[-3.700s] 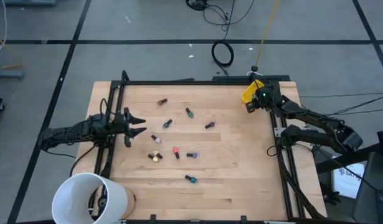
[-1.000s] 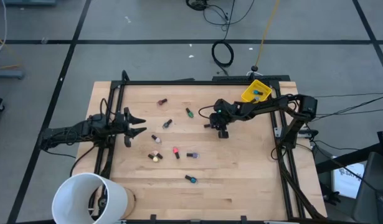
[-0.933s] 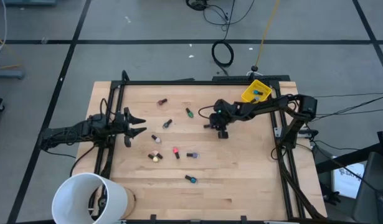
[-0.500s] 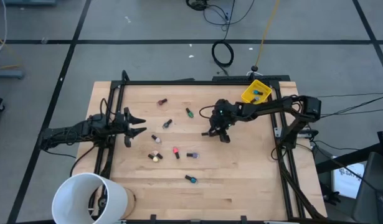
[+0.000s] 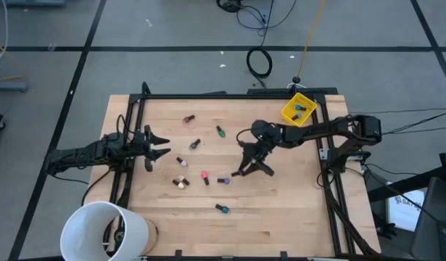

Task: Pick & Place Nail Polish
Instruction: Put the purple nail polish bottle into the yellow bin

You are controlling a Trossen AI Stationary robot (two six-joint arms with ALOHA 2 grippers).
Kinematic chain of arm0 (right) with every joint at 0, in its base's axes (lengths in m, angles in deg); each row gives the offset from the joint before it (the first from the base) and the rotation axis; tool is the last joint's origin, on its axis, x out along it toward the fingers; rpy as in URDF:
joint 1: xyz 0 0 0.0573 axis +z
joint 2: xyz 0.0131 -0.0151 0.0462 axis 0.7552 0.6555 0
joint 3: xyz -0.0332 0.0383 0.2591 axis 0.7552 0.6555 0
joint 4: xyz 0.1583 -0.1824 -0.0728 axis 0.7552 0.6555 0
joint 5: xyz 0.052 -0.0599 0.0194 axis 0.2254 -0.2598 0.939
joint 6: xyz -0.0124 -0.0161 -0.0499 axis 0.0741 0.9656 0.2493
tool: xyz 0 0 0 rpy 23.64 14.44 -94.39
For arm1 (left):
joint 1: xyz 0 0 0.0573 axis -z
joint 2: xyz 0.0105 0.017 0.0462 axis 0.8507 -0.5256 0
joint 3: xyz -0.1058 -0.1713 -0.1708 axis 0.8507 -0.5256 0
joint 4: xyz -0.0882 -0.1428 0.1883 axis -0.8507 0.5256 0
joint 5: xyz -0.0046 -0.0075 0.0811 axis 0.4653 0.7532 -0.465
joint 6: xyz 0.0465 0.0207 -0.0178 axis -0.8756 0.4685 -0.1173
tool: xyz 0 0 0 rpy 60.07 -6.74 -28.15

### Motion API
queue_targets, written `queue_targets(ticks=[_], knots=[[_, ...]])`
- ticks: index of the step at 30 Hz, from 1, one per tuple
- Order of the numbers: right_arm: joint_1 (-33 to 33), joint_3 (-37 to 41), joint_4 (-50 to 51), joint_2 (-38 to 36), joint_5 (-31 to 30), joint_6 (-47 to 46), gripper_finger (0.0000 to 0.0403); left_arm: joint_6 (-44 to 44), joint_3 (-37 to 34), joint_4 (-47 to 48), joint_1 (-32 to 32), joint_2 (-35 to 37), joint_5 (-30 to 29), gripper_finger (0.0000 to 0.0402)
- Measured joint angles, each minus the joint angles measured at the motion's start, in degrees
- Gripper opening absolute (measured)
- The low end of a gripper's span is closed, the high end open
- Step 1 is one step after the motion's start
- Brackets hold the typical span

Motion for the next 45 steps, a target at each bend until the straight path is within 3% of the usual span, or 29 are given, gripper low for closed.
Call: queue_targets(ticks=[8,13,20,24,33,45], knots=[[5.12,0.0,-10.14,0.05,10.01,-2.75,0.0092,-0.02,0.0,0.01,0.0,-0.01,0.01,0.0177],[8.31,0.0,-16.62,0.05,12.13,-5.93,0.0092,0.0,0.01,0.0,0.02,0.0,0.01,0.0177],[12.2,0.0,-32.99,0.05,13.18,-13.35,0.0092,0.0,0.01,0.0,0.01,0.01,0.02,0.0177],[13.71,0.0,-40.04,0.0,7.88,-15.51,0.0092,0.0,0.0,0.0,0.0,-0.01,0.01,0.0177],[15.37,0.0,-45.14,0.0,-7.88,-16.59,0.0092,0.0,0.0,0.0,0.0,0.01,0.0,0.0177],[10.83,4.43,-53.05,0.05,-27.94,-22.38,0.0092,0.0,0.0,0.0,0.02,-0.01,0.0,0.0177]])
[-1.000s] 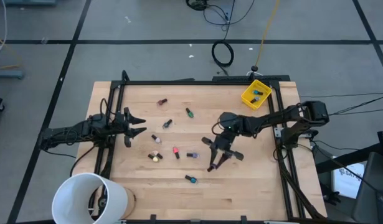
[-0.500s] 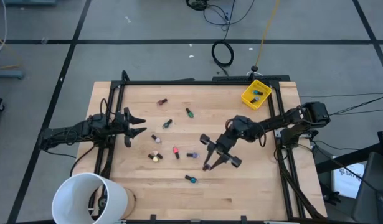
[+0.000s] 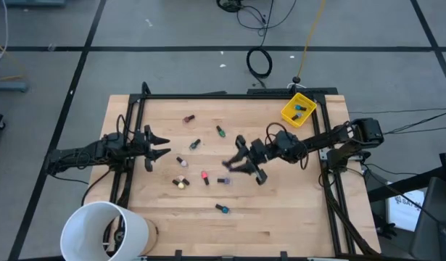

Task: Pick & Place Nail Polish
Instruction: Put the purple nail polish bottle into the yellow bin

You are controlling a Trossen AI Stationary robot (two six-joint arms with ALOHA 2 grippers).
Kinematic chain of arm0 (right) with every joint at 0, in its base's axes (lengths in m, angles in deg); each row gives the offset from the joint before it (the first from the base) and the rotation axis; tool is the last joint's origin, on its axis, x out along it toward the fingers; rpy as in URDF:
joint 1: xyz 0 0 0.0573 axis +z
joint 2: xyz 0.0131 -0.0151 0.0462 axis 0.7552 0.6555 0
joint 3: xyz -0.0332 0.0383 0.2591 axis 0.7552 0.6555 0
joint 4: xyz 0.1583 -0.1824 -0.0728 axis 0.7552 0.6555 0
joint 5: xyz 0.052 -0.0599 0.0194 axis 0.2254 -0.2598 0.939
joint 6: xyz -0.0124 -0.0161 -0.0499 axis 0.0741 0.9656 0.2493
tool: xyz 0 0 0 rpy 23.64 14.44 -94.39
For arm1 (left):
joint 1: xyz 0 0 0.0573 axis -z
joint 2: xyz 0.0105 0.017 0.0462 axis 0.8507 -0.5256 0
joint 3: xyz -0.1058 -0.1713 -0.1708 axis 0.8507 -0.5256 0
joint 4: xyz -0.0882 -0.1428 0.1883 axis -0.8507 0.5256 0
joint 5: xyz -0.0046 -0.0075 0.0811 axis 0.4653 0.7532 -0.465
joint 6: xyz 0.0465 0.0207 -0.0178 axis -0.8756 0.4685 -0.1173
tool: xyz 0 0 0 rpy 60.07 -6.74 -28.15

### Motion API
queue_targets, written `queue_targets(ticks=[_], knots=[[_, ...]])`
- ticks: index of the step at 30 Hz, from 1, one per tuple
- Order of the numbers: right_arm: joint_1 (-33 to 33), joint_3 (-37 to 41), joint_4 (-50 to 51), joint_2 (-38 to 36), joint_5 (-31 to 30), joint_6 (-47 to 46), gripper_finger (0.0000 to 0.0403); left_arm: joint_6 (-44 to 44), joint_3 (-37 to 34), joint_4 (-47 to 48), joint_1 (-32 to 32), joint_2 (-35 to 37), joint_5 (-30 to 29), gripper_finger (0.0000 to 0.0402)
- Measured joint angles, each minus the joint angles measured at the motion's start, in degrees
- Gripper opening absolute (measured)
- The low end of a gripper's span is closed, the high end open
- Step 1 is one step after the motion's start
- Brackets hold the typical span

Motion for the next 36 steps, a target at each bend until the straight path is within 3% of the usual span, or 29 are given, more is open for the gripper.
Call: queue_targets(ticks=[19,30,36], knots=[[-16.01,24.72,-21.78,-0.09,-8.09,-2.34,0.0092,-0.02,0.02,0.0,0.0,0.02,0.0,0.0177],[-16.6,28.35,-21.85,-0.79,-20.64,0.81,0.0092,0.0,0.02,0.0,0.0,0.02,0.02,0.0177],[-16.6,28.31,-21.9,-0.79,-30.88,1.59,0.0092,0.0,0.0,0.0,-0.02,0.02,0.0,0.0177]])
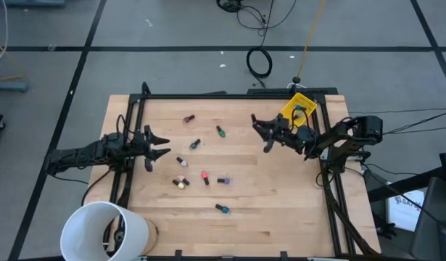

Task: Pick & Place Nail Polish
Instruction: Put the purple nail polish bottle into the yellow bin

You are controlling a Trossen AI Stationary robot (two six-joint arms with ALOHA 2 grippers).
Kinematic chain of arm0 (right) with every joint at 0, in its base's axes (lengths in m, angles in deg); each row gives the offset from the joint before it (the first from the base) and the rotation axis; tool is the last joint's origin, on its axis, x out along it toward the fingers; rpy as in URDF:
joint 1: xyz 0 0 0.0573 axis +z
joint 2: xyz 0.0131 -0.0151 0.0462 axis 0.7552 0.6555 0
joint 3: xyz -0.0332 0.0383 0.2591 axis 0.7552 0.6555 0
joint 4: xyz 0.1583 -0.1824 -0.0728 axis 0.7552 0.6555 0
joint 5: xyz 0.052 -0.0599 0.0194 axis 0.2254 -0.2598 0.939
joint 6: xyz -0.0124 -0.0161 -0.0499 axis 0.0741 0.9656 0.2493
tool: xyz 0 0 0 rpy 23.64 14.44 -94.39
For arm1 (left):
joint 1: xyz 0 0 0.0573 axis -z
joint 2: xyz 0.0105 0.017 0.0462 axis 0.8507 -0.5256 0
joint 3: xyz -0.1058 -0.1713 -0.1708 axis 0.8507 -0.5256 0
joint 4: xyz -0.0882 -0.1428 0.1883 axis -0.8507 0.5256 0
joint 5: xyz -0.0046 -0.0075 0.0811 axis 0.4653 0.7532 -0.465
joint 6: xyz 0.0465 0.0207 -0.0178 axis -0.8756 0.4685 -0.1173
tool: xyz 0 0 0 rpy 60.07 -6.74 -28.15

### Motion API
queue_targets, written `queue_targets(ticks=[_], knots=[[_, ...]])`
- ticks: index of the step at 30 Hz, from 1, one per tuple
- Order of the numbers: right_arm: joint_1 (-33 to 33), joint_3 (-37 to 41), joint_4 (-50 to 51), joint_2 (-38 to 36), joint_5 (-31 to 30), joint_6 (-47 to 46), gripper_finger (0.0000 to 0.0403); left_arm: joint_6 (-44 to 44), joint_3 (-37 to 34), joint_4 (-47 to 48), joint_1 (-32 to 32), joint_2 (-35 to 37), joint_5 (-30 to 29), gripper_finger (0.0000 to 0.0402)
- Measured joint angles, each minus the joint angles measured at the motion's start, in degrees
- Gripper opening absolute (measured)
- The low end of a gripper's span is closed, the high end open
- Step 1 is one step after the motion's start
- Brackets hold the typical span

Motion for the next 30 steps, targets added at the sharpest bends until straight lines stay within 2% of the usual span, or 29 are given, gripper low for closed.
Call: queue_targets(ticks=[3,7,9,13,19,23,30], knots=[[-0.14,0.0,-0.01,0.0,-1.99,0.04,0.0092,-0.01,0.02,0.0,0.0,-0.01,0.0,0.0177],[-0.52,-0.02,0.0,0.0,-0.07,-0.18,0.009,0.0,0.01,0.01,0.01,-0.01,0.0,0.0177],[-0.57,-0.02,0.0,0.0,3.7,0.17,0.009,0.0,0.02,0.0,0.0,-0.02,0.0,0.0177],[-1.53,-0.18,-0.04,0.0,14.92,0.63,0.009,-0.01,0.02,0.0,0.01,0.0,0.0,0.0177],[-4.73,-1.44,-0.07,0.0,33.55,-4.38,0.009,-0.02,0.02,0.0,0.02,-0.02,0.0,0.0177],[-6.5,-2.05,-0.08,0.0,43.18,-8.61,0.009,-0.01,0.02,0.01,0.01,-0.01,0.0,0.0177],[-6.7,-2.49,-0.1,0.0,49.39,-12.55,0.009,-0.01,0.01,0.0,0.01,-0.01,0.0,0.0177]])
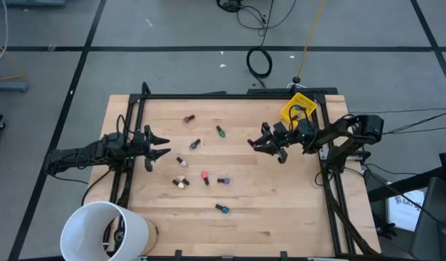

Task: Pick & Place Nail Polish
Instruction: Put the purple nail polish bottle into the yellow bin

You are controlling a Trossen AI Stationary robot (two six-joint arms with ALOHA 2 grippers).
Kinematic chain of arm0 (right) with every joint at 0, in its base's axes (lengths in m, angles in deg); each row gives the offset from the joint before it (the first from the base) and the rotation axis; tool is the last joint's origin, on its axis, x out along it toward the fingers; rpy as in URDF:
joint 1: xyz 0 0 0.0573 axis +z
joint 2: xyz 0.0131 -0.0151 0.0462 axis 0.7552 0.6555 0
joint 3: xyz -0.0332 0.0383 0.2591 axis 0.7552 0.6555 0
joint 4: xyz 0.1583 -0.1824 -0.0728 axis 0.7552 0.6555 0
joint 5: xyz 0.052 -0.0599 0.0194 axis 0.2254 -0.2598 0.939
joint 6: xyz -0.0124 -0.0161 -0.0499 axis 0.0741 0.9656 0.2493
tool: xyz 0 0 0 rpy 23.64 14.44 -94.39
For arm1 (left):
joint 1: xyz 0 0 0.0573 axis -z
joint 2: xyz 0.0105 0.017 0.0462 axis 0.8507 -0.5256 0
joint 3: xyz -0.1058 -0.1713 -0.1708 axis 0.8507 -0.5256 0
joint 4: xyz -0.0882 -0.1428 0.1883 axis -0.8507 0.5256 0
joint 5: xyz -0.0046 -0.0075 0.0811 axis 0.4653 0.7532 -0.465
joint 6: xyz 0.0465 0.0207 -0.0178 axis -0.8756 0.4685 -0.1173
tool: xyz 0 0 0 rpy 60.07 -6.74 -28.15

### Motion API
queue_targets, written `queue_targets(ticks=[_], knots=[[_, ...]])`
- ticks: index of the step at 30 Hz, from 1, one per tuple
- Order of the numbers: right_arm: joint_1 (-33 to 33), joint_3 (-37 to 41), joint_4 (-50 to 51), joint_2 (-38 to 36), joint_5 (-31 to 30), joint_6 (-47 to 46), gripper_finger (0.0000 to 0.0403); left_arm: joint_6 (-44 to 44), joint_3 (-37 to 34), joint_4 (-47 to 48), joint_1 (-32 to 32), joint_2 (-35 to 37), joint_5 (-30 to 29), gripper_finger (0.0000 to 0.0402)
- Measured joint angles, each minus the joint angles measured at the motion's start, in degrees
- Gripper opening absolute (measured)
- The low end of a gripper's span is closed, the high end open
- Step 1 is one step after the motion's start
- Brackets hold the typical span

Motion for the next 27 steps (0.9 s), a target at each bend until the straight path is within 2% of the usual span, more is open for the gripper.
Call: queue_targets(ticks=[9,18,27], knots=[[2.13,-0.04,-0.03,0.0,9.33,-3.42,0.009,0.0,0.01,0.0,0.01,0.0,-0.01,0.0177],[9.22,-0.89,-0.03,0.0,9.3,-2.54,0.009,0.01,0.0,0.0,-0.01,0.01,0.0,0.0177],[18.64,-7.38,-0.05,0.0,9.26,-2.7,0.009,0.03,-0.01,0.0,-0.01,-0.01,0.0,0.0177]])
